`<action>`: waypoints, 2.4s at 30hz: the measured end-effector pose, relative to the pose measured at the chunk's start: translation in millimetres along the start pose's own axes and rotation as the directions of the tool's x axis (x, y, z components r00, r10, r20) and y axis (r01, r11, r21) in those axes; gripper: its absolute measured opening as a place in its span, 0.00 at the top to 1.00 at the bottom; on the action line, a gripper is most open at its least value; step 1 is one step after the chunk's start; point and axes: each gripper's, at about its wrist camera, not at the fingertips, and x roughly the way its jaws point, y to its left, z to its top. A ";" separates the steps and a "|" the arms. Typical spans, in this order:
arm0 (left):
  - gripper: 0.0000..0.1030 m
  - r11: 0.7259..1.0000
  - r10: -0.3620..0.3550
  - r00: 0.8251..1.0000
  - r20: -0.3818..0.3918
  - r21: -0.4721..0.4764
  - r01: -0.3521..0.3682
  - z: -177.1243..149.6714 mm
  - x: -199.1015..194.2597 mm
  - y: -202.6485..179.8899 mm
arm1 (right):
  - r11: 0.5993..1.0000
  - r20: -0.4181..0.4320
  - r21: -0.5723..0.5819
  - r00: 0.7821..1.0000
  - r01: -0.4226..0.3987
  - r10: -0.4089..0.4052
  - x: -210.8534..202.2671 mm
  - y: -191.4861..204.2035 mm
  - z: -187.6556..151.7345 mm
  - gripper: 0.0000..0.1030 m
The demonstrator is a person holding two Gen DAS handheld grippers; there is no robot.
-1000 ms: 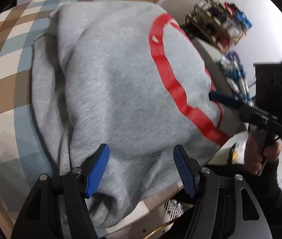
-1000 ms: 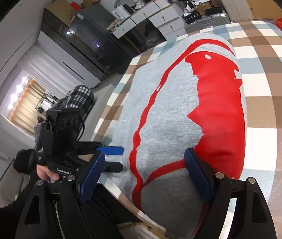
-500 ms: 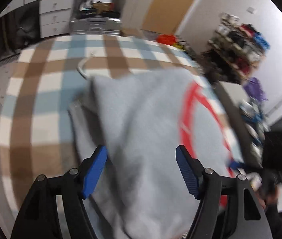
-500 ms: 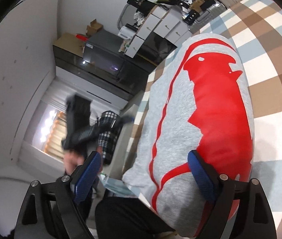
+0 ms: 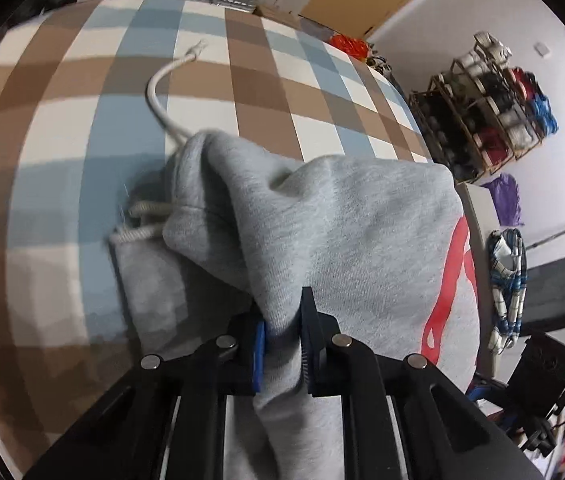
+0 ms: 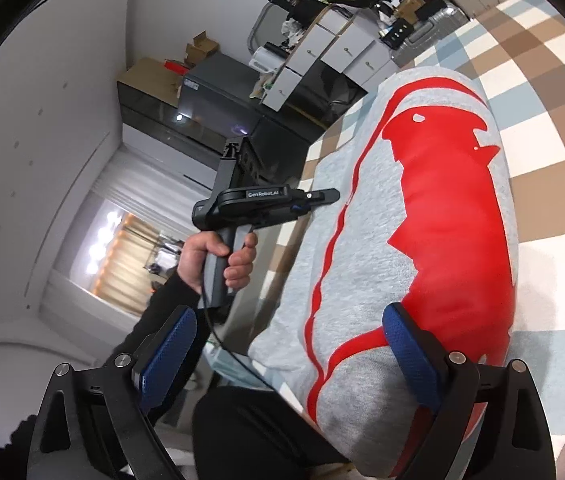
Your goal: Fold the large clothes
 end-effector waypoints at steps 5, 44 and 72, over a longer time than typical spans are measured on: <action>0.91 0.998 -0.007 1.000 0.022 0.062 0.005 8.4 -19.3 -4.7 | 0.984 0.002 0.135 0.994 -0.112 0.113 -2.4 -18.8 5.1 0.04; 0.31 0.976 0.145 0.966 0.216 0.128 -0.175 -161.9 -2.7 -40.9 | 0.684 -0.099 -0.349 0.701 0.640 -0.706 122.2 82.5 151.4 0.02; 0.31 0.975 0.163 0.967 0.196 0.120 -0.188 -156.1 -0.3 -39.8 | 0.673 -0.244 -0.483 0.652 0.561 -0.718 103.9 76.4 112.2 0.19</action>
